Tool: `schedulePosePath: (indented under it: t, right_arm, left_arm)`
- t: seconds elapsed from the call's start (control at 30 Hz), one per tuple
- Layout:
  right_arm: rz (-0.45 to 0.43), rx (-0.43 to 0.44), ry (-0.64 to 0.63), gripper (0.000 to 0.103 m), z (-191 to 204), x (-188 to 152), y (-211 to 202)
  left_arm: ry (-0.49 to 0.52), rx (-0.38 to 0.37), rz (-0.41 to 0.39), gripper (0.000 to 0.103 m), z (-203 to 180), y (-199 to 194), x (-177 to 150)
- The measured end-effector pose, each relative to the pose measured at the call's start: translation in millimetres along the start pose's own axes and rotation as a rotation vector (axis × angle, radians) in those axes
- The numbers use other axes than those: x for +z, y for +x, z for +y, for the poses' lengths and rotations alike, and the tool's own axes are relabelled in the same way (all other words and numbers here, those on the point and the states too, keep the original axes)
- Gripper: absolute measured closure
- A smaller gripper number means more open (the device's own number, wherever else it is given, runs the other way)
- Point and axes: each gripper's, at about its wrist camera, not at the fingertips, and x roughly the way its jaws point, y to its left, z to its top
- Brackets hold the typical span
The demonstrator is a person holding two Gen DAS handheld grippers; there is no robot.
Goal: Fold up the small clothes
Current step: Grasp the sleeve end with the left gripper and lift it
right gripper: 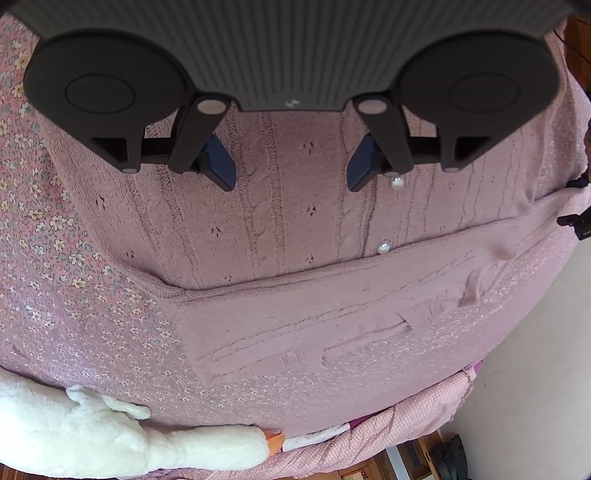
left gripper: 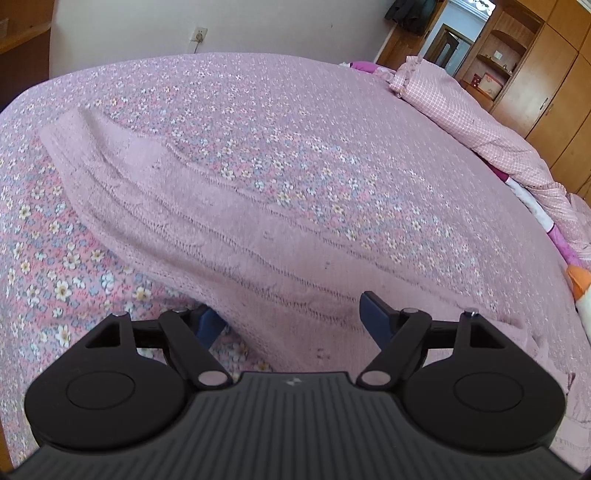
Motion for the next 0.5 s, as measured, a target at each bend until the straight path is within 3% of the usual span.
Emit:
schedulePosePath:
  t: [0.1, 0.17, 0.27, 0.5]
  right_arm:
    - [-0.001, 0.003, 0.000, 0.035, -1, 0, 0]
    - [-0.001, 0.003, 0.000, 0.035, -2, 0, 0]
    - [-0.004, 0.006, -0.001, 0.035, -3, 0, 0]
    - [-0.015, 0.015, 0.008, 0.035, -6, 3, 1]
  left_arm:
    - [0.031, 0.021, -0.023, 0.031, -4, 5, 2]
    - [0.071, 0.056, -0.045, 0.056, -6, 7, 3]
    - [0.088, 0.061, -0.055, 0.080, -5, 10, 6]
    - [0.077, -0.047, -0.123, 0.088, -4, -23, 12]
